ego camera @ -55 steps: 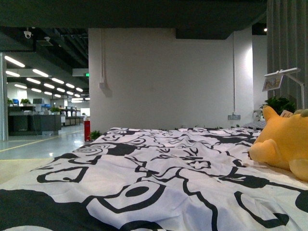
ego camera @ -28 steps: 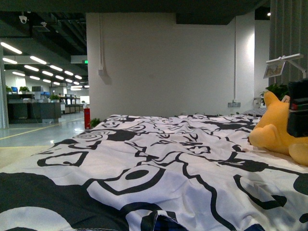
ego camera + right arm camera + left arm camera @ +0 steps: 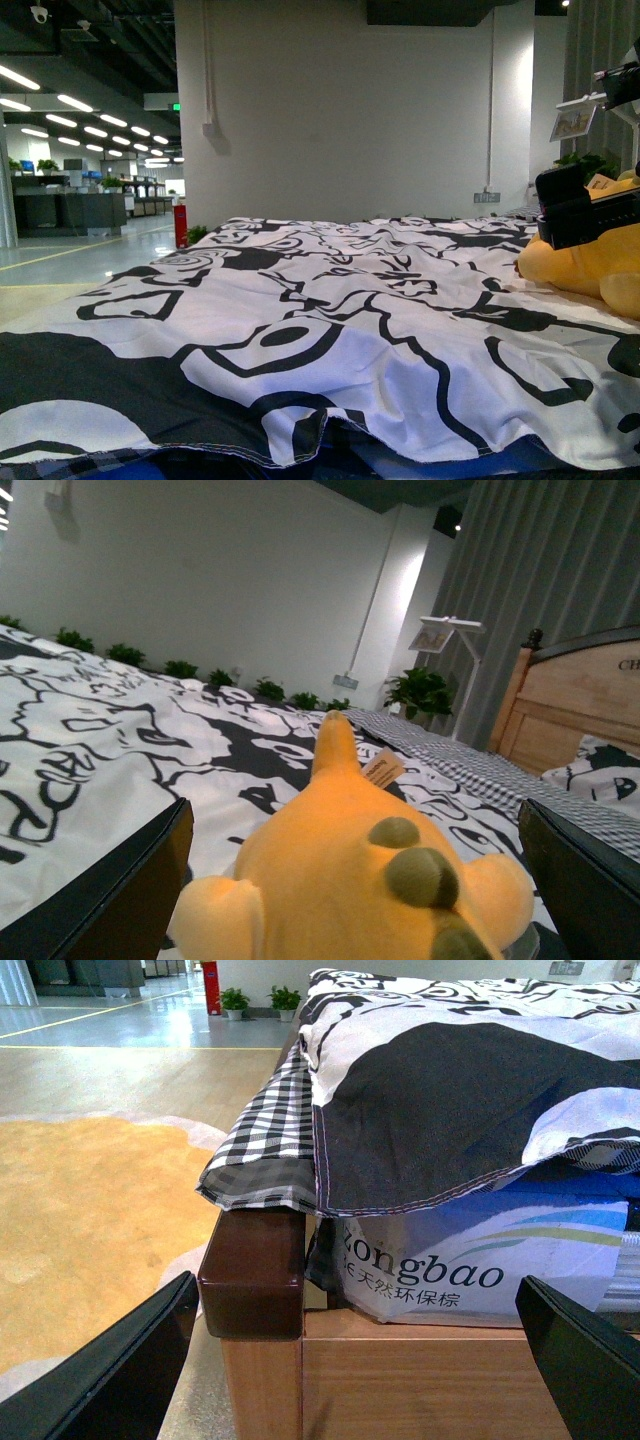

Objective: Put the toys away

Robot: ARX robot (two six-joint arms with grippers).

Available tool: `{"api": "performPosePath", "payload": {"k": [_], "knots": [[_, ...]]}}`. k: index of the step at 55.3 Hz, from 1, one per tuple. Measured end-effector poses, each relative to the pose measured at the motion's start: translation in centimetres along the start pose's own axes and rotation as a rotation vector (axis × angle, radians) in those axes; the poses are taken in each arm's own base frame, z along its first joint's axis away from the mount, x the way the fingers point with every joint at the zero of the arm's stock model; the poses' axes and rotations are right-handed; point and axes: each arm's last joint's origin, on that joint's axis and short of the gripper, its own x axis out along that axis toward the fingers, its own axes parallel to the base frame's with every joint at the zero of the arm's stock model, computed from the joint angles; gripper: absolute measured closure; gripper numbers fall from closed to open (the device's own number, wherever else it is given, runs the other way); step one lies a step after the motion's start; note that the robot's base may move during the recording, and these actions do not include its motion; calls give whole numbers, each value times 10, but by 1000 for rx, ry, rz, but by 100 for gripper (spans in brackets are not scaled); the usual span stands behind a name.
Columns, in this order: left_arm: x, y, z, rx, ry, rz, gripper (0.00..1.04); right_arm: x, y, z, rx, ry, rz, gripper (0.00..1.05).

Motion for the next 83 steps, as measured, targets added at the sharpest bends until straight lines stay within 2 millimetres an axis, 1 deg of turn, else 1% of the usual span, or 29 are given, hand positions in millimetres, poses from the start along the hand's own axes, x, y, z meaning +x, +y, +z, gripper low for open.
{"api": "performPosePath", "payload": {"k": [6, 10, 26, 32, 41, 50, 52, 53, 59, 69, 72, 75, 79, 81, 83], "knots": [[0, 0, 0, 0, 0, 0, 6, 6, -7, -6, -22, 35, -10, 7], [0, 0, 0, 0, 0, 0, 6, 8, -11, -15, -38, 70, -1, 7], [0, 0, 0, 0, 0, 0, 6, 9, -7, -40, -67, 154, 15, 7], [0, 0, 0, 0, 0, 0, 6, 9, -5, -43, -76, 165, 14, 7], [0, 0, 0, 0, 0, 0, 6, 9, -1, -41, -90, 159, 17, 7], [0, 0, 0, 0, 0, 0, 6, 9, 3, -38, -98, 149, 27, 32], [0, 0, 0, 0, 0, 0, 6, 9, 4, -37, -100, 147, 31, 39], [0, 0, 0, 0, 0, 0, 6, 9, 4, -37, -100, 147, 33, 40], [0, 0, 0, 0, 0, 0, 6, 9, 6, -38, -103, 154, 55, 60], [0, 0, 0, 0, 0, 0, 6, 10, 2, -33, -62, 172, 100, 87], [0, 0, 0, 0, 0, 0, 6, 11, -1, -29, -23, 179, 131, 93], [0, 0, 0, 0, 0, 0, 6, 12, -6, -24, 30, 183, 168, 97], [0, 0, 0, 0, 0, 0, 6, 13, -17, -12, 112, 185, 225, 98], [0, 0, 0, 0, 0, 0, 6, 13, -23, -4, 165, 181, 265, 98], [0, 0, 0, 0, 0, 0, 6, 11, -31, 9, 232, 170, 321, 98]]}}
